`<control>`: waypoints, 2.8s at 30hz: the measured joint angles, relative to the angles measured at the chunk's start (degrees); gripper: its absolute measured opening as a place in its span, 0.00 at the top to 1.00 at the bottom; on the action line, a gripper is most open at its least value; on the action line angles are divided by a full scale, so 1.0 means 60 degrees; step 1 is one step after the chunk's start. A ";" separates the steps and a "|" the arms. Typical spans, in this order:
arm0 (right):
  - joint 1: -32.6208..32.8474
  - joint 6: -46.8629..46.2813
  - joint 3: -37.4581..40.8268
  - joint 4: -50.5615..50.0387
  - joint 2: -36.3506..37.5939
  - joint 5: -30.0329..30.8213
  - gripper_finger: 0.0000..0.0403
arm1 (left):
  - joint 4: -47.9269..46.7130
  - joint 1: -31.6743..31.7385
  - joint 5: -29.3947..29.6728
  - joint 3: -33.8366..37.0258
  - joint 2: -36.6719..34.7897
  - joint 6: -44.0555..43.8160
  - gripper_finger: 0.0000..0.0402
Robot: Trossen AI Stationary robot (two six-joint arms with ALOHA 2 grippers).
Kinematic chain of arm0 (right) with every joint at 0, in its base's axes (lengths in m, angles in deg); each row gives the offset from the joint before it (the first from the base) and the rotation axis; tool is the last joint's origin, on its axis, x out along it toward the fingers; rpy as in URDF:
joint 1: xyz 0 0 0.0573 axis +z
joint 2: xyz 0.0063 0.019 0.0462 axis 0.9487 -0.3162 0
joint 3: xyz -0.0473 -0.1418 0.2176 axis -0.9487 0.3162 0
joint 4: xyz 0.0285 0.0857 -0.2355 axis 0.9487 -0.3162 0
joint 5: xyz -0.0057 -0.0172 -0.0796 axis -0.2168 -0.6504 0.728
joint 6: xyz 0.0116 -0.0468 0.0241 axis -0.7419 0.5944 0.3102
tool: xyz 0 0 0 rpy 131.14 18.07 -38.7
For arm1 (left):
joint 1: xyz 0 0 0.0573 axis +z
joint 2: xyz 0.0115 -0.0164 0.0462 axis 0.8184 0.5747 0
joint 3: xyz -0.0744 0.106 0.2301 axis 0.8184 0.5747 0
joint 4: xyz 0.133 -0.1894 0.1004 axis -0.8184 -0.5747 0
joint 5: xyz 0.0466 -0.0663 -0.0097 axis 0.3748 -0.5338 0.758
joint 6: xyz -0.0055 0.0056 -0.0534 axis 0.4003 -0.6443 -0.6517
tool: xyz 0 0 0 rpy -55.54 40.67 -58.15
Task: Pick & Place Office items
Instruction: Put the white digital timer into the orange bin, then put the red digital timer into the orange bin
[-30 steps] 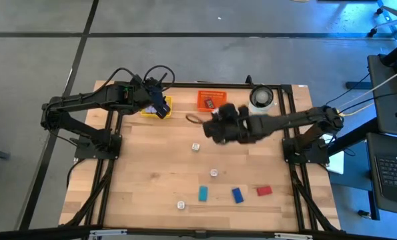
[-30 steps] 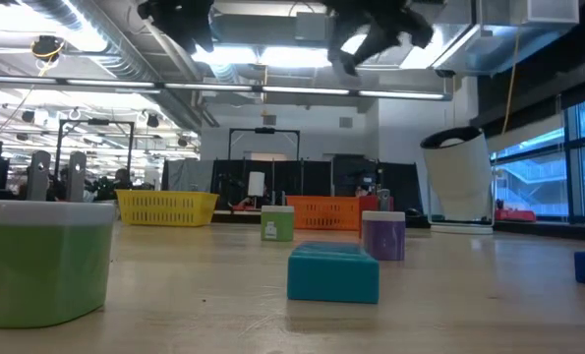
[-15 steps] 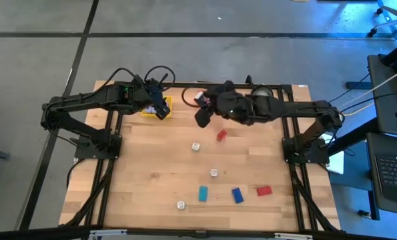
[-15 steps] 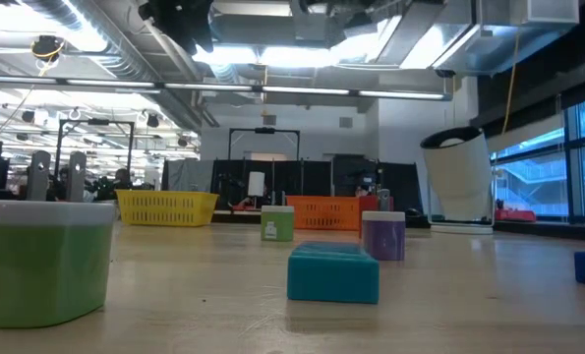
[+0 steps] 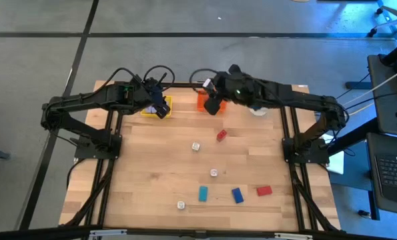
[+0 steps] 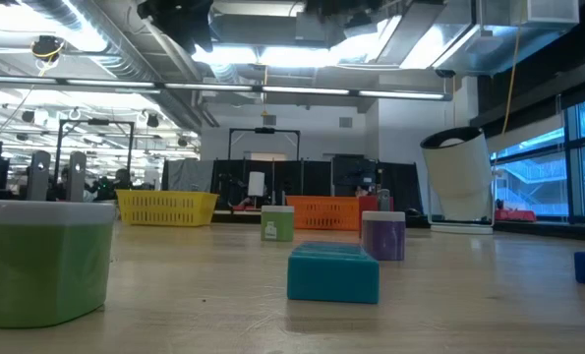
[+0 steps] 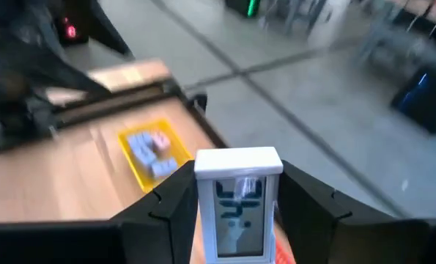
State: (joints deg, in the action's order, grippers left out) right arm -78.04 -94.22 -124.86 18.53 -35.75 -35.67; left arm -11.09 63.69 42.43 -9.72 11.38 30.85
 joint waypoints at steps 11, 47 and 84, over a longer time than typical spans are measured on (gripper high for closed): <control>-0.2370 -0.2124 0.4753 0.3393 -0.0041 -0.2123 0.60 | 0.0037 0.0017 0.1538 -0.0001 0.0000 -0.0033 0.37; -0.2726 -0.3355 0.7307 0.6811 -0.1513 -0.1240 0.43 | 0.1569 0.0621 0.0582 -0.0001 0.0000 0.0572 0.37; 0.4836 -0.7203 0.7307 -0.1114 0.1823 -0.6429 0.38 | 0.1177 0.0610 -0.0591 -0.0001 -0.0004 0.0718 0.37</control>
State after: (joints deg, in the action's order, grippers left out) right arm -49.02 -137.44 -81.02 11.84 -24.81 -74.24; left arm -4.03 67.35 38.88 -9.73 11.36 35.16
